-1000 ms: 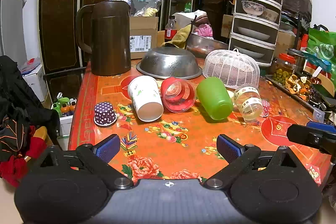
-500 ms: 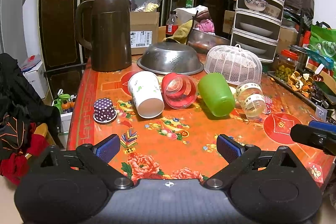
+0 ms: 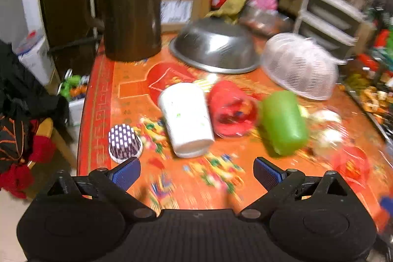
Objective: Flip cup upright
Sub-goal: 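Grasp the white leaf-print paper cup lying on its side with the left tool and lift it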
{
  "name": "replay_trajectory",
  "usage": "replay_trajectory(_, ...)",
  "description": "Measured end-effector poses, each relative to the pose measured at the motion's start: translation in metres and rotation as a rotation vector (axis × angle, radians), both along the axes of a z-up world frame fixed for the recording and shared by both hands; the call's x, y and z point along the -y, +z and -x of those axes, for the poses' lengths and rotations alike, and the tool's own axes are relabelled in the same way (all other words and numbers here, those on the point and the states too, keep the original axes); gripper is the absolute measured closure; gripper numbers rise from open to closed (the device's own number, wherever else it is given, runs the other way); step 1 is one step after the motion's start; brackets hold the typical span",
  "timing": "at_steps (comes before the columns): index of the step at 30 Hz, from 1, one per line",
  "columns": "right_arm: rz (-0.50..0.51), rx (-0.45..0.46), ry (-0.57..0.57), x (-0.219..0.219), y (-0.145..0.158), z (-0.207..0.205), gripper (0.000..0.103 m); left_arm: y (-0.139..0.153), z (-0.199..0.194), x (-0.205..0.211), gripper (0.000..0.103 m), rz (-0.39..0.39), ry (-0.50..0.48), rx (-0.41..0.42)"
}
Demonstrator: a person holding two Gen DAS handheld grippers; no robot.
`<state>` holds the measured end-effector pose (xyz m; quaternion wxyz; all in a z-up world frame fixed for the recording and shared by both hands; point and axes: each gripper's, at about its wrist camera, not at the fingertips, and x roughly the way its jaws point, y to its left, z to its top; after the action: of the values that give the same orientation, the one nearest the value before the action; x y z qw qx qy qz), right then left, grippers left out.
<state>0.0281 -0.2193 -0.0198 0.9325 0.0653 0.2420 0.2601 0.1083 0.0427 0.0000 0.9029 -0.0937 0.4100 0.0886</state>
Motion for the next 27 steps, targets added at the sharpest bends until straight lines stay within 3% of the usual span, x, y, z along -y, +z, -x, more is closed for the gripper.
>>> replay_trajectory(3,-0.019,-0.006,0.007,0.005,-0.001,-0.001,0.001,-0.013,-0.037,-0.011,0.005,-0.044,0.046,-0.096)
replay_trajectory(6,-0.029,-0.01,0.013,0.013,-0.003,-0.002,0.001,-0.026,-0.055,-0.02,0.011,0.006,0.072,-0.153)
replay_trajectory(11,-0.037,-0.022,0.004,0.025,-0.007,-0.008,0.001,-0.035,-0.065,-0.021,0.011,0.074,0.093,-0.173)
replay_trajectory(15,-0.048,-0.032,0.0,0.031,-0.01,-0.01,0.001,-0.041,-0.076,-0.019,0.011,0.072,0.108,-0.194)
replay_trajectory(16,-0.049,-0.034,0.0,0.031,-0.01,-0.011,0.001,-0.043,-0.078,-0.019,0.016,0.073,0.108,-0.196)
replay_trajectory(17,-0.051,-0.036,0.0,0.032,-0.01,-0.011,0.001,-0.044,-0.078,-0.018,0.021,0.083,0.108,-0.195)
replay_trajectory(19,-0.052,-0.037,0.002,0.033,-0.011,-0.011,0.001,-0.045,-0.079,-0.02,0.044,0.1,0.11,-0.199)
replay_trajectory(24,-0.044,-0.049,0.003,0.033,-0.011,-0.011,0.001,-0.039,-0.056,-0.02,0.045,0.1,0.091,-0.168)
replay_trajectory(27,-0.038,-0.049,0.015,0.029,-0.009,-0.01,0.001,-0.024,-0.02,-0.017,0.045,0.113,0.055,-0.118)
